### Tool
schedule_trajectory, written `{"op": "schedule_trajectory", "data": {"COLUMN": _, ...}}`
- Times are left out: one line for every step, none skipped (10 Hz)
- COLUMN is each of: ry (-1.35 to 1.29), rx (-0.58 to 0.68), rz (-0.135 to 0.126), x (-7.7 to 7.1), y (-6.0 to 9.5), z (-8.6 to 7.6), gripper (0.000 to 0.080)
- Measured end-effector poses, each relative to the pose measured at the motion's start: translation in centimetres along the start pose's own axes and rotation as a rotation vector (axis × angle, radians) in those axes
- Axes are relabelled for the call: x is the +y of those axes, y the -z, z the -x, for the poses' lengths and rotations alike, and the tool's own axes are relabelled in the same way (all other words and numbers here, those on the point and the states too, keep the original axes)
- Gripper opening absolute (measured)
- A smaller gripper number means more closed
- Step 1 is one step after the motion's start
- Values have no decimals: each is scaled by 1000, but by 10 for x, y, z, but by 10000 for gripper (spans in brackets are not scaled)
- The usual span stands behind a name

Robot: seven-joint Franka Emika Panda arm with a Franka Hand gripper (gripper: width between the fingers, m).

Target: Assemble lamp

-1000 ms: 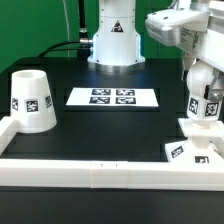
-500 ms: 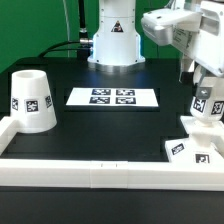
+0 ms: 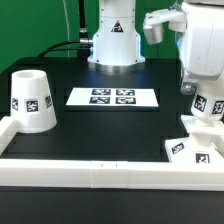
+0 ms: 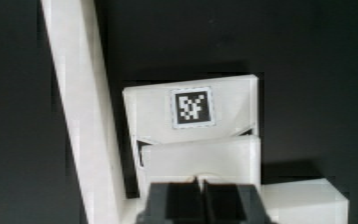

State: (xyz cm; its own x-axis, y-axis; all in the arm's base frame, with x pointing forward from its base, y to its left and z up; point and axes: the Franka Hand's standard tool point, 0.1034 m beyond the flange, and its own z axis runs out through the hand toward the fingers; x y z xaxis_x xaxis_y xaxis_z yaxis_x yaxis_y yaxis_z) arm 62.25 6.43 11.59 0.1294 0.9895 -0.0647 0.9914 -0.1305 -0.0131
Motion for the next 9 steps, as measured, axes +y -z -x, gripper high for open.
{"op": "schedule_trajectory", "data": {"ry": 0, "rx": 0, "rz": 0, "x": 0, "y": 0, "z": 0, "gripper": 2}}
{"op": "schedule_trajectory", "data": {"ry": 50, "rx": -3, "rz": 1, "x": 1, "y": 0, "z": 3, "gripper": 2}}
{"op": "schedule_trajectory", "data": {"ry": 117, "rx": -4, "rz": 1, "x": 1, "y": 0, "z": 5, "gripper": 2}}
{"op": "schedule_trajectory", "data": {"ry": 123, "rx": -6, "rz": 6, "x": 2, "y": 0, "z": 4, "gripper": 2}}
{"op": "schedule_trajectory", "data": {"ry": 121, "rx": -6, "rz": 5, "x": 2, "y": 0, "z": 5, "gripper": 114}}
{"op": "schedule_trajectory", "data": {"ry": 120, "rx": -6, "rz": 5, "x": 2, "y": 0, "z": 5, "gripper": 281}}
{"op": "schedule_trajectory", "data": {"ry": 120, "rx": -6, "rz": 5, "x": 2, "y": 0, "z": 5, "gripper": 281}}
{"op": "schedule_trajectory", "data": {"ry": 122, "rx": -6, "rz": 5, "x": 2, "y": 0, "z": 6, "gripper": 456}}
{"op": "schedule_trajectory", "data": {"ry": 150, "rx": -6, "rz": 9, "x": 3, "y": 1, "z": 8, "gripper": 456}}
